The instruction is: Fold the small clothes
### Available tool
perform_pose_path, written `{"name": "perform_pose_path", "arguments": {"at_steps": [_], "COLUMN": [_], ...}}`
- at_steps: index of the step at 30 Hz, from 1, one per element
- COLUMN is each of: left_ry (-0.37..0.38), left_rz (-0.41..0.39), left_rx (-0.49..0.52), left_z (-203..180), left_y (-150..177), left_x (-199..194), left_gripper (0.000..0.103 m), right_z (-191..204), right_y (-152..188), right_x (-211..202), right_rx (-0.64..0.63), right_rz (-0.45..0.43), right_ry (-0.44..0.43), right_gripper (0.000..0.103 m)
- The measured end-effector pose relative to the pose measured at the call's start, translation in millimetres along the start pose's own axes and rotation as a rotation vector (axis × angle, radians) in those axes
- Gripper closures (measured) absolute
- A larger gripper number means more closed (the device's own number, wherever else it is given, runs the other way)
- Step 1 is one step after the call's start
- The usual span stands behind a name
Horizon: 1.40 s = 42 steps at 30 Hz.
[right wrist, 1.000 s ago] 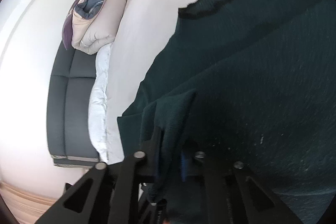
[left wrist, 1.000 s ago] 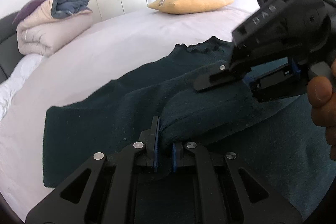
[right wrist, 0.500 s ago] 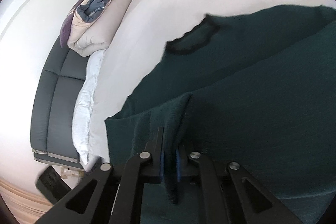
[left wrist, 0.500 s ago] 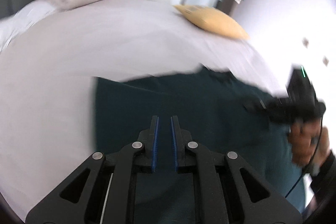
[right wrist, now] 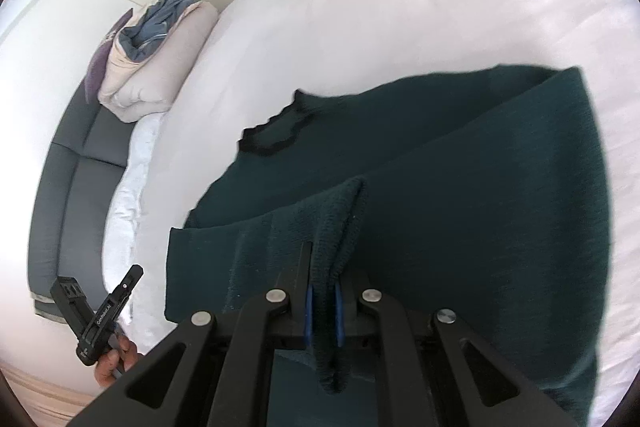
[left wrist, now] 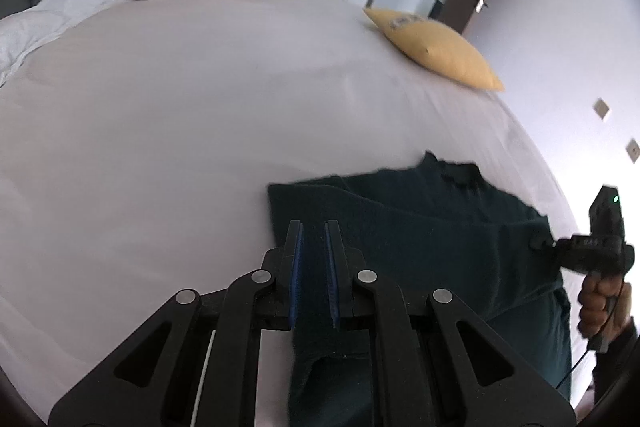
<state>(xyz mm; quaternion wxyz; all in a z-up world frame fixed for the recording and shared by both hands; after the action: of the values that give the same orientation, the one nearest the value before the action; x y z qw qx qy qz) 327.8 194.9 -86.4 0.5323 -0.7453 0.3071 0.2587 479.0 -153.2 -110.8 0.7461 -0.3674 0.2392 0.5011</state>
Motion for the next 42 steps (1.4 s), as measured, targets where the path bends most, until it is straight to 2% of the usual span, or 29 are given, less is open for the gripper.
{"name": "perform_pose_path", "arguments": {"at_steps": [4, 11, 18, 24, 32, 35, 37, 39, 42], "left_ry": [-0.005, -0.07, -0.099, -0.103, -0.131, -0.126, -0.117, -0.131, -0.144], "left_rz": [0.038, 0.093, 0.144, 0.15, 0.137, 0.13, 0.121, 0.078, 0.018], "left_rx": [0.023, 0.086, 0.137, 0.148, 0.198, 0.203, 0.179, 0.166, 0.172], "left_z": [-10.5, -19.6, -25.1, -28.9, -33.8, -33.5, -31.2, -28.7, -28.3], "left_y": [4.7, 12.1, 32.2, 33.2, 39.8, 38.9, 35.7, 27.6, 14.1], "left_x": [18.9, 57.8, 80.8, 84.3, 91.0, 89.9, 83.1, 72.1, 60.8], "left_gripper": [0.093, 0.093, 0.093, 0.093, 0.093, 0.093, 0.093, 0.093, 0.093], "right_z": [-6.0, -7.7, -20.8, -26.1, -35.1, -40.5, -43.5, -47.7, -51.8], "right_y": [-5.4, -5.3, 0.6, -1.3, -0.7, 0.3, 1.7, 3.6, -0.3], "right_x": [-8.2, 1.3, 1.4, -3.4, -2.5, -2.2, -4.0, -10.7, -37.8], "right_rx": [-0.014, -0.037, -0.012, -0.018, -0.012, 0.001, 0.023, 0.078, 0.075], "right_rz": [-0.01, 0.002, 0.017, 0.013, -0.001, -0.014, -0.021, -0.012, -0.081], "right_ry": [0.034, 0.083, 0.095, 0.128, 0.131, 0.103, 0.053, 0.014, 0.099], "right_gripper": [0.094, 0.094, 0.094, 0.094, 0.096, 0.097, 0.096, 0.093, 0.077]}}
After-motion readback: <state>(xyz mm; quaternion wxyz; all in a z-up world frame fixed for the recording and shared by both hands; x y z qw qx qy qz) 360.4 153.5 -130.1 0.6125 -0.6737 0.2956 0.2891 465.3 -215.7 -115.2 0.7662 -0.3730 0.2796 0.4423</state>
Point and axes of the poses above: each gripper's, at about its wrist camera, not at the fingertips, and x roughly the way its jaws point, z to its left, y to its underside, the point moved 8 cm from there along x, roughly the way its jaws point, and after that the axes turned 2 degrees about -x, right-handed, at the moved point
